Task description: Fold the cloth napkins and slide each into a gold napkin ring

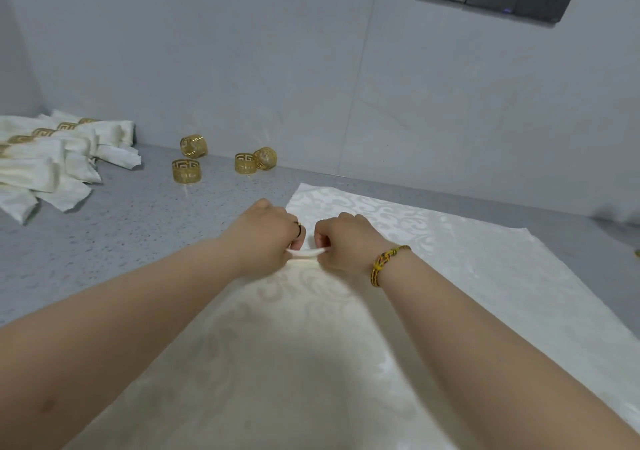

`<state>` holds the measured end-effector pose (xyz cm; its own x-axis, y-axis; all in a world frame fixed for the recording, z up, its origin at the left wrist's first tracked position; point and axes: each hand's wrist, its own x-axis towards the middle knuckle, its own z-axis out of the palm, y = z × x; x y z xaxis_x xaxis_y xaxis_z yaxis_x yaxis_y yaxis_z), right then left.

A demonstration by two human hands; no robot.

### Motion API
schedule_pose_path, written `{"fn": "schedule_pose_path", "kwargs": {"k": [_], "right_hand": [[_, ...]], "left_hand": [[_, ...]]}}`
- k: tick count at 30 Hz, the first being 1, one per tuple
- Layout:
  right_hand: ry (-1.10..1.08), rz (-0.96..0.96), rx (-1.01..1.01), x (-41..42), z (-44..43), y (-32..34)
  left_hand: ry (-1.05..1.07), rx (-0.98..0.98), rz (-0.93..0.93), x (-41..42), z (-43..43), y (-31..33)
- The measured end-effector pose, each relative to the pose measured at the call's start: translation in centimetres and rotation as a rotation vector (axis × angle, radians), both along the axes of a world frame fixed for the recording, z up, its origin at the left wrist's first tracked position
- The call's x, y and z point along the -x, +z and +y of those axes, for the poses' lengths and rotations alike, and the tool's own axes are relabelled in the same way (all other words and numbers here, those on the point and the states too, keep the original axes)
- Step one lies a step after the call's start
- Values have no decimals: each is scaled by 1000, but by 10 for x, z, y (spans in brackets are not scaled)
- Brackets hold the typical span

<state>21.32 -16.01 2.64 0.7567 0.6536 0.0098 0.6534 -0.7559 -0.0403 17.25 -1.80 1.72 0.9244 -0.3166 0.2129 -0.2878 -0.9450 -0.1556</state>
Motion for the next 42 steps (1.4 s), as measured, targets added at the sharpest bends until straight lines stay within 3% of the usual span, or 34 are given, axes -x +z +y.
{"fn": "schedule_pose_path", "kwargs": {"k": [3,7,10,15,19,29,32,36,39,42], "right_hand": [[69,-114,-37,12,-6,-8],[102,-66,-64,20,-14,-13],[89,74,-87,25,-19,-15],[-65,349,-303,25,-28,-6],[-121,398,-343,18,-25,-5],[-92,431,-12,11,-14,12],[-87,378,5,17,-13,15],[-23,158,7,32,-15,8],[46,-10,-4,45,-18,0],[82,-73,-30,56,-24,-8]], "left_hand": [[-41,-52,-68,13,0,-8],[-55,39,-39,22,2,-10],[-24,240,82,30,4,-12],[123,665,368,30,10,-3],[155,576,375,19,15,0],[162,379,468,6,13,7],[146,290,386,13,7,10],[64,124,77,32,1,0],[-74,88,-160,46,4,-18],[-170,146,-226,61,2,-21]]}}
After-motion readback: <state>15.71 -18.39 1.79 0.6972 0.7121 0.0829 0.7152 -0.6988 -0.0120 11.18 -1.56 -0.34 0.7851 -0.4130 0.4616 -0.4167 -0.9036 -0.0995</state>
